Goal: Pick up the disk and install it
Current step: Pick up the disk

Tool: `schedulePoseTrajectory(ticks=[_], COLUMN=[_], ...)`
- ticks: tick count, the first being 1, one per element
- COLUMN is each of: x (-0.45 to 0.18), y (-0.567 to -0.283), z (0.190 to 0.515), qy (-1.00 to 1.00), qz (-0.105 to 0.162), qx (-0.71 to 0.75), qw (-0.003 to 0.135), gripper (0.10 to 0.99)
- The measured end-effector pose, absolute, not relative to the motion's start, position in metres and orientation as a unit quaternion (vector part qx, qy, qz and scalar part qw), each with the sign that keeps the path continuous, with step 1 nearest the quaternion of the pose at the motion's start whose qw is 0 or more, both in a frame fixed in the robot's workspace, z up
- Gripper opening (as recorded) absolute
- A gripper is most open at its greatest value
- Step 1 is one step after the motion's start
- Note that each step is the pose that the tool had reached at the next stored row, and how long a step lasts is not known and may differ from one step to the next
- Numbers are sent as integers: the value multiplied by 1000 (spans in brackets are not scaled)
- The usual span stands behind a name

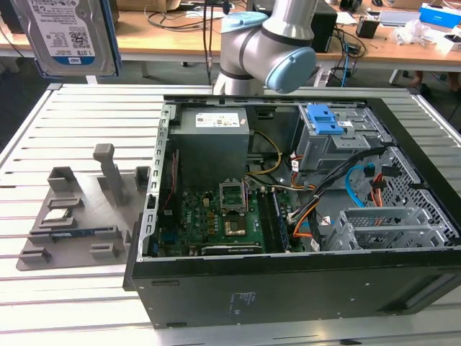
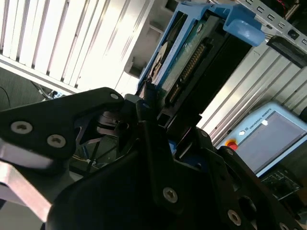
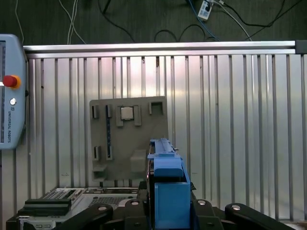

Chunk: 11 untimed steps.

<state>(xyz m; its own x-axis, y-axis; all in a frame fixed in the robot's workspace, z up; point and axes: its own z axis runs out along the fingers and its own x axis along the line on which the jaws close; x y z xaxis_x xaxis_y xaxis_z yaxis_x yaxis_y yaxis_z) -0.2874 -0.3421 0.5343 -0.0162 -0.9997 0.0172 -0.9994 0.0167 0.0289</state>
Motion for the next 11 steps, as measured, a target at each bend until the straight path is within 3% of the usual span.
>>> schedulePoseTrajectory(ticks=[11], x=[-228], y=[-341], z=[534], qy=[-713], qz=[-4], qx=[701], qw=[17], gripper=[365])
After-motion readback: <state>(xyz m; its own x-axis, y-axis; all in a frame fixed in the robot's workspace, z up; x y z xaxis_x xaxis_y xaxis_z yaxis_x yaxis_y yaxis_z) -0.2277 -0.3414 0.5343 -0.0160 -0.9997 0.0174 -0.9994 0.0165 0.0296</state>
